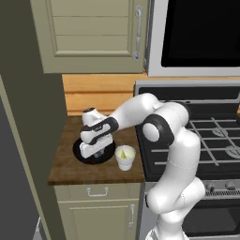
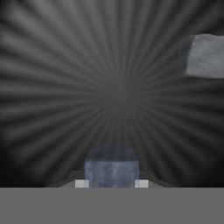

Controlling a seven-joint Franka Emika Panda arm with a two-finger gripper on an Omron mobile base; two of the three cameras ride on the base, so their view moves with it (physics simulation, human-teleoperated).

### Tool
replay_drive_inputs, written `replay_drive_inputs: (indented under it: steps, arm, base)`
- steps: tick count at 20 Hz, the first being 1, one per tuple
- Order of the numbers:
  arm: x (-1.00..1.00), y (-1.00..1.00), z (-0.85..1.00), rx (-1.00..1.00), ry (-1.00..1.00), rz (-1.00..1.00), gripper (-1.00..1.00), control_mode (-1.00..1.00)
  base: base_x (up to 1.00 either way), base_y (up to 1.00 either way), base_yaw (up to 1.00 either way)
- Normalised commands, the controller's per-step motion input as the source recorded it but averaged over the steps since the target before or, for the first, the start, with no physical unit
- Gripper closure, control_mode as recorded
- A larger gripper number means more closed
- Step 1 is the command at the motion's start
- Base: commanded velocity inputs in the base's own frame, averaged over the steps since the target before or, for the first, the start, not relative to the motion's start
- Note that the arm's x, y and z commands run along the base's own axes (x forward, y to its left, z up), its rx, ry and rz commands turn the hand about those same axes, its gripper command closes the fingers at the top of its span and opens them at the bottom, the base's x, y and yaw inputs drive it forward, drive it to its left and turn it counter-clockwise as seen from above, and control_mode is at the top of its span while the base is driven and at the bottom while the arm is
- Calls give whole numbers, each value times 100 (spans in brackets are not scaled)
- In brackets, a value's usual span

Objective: Grab a lemon wedge from the fridge and one ice cube from the ice bowl, and put them in the glass of lemonade.

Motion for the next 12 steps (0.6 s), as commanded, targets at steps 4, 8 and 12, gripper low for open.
replay_drive_inputs:
  steps: [4,8,12]
  arm:
    - [0,-6,42,5,-4,0,100,-100]
    - [0,0,26,2,-1,0,100,-100]
    - [0,-18,27,4,-4,0,100,-100]
  base:
    - [0,0,0]
    - [0,0,0]
    - [0,0,0]
